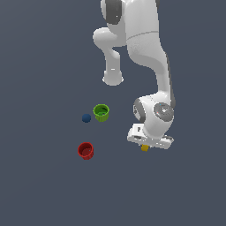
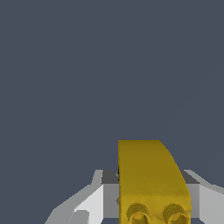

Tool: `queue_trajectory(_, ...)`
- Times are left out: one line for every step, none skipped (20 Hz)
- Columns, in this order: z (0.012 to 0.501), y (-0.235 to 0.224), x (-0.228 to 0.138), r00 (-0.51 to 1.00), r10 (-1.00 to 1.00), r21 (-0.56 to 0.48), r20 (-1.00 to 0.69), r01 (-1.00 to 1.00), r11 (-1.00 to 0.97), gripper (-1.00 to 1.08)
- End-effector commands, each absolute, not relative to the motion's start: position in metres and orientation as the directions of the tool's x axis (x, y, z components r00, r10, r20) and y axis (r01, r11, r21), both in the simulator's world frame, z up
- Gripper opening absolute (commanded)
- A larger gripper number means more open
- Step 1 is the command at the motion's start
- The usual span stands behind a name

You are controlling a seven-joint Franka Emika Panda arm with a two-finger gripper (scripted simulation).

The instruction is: Pick up a designated object from a clutter of objects.

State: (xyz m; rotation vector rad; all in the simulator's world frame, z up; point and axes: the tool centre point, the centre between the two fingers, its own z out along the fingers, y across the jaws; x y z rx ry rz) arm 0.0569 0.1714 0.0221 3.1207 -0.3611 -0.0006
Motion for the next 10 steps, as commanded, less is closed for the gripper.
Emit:
queue_trajectory(0.0219, 0.1711, 0.0571, 0.973, -0.229, 0.0, 0.0, -0.229, -0.973, -1.0)
queue_trajectory(0.0219, 0.1711, 0.0571, 0.973, -0.229, 0.0, 0.0, -0.229, -0.973, -1.0)
queue_trajectory(0.0219, 0.1711, 0.0571, 0.973, -0.229, 0.0, 0.0, -0.229, -0.973, -1.0)
queue_trajectory(0.0222, 0.1711, 0.057, 0.973, -0.229, 0.0, 0.0, -0.229, -0.973, -1.0)
queue_trajectory(0.0224, 0.1711, 0.0569, 0.973, -0.229, 0.0, 0.0, -0.229, -0.973, -1.0)
queue_trajectory(0.023, 0.1712, 0.0566, 0.973, -0.229, 0.0, 0.0, -0.229, -0.973, -1.0)
queue_trajectory(0.024, 0.1713, 0.0561, 0.973, -0.229, 0.0, 0.0, -0.229, -0.973, -1.0)
queue_trajectory(0.0254, 0.1714, 0.0554, 0.973, -0.229, 0.0, 0.0, -0.229, -0.973, -1.0)
queue_trajectory(0.0272, 0.1716, 0.0545, 0.973, -0.229, 0.0, 0.0, -0.229, -0.973, -1.0)
queue_trajectory(0.0294, 0.1719, 0.0534, 0.973, -0.229, 0.0, 0.0, -0.229, -0.973, -1.0)
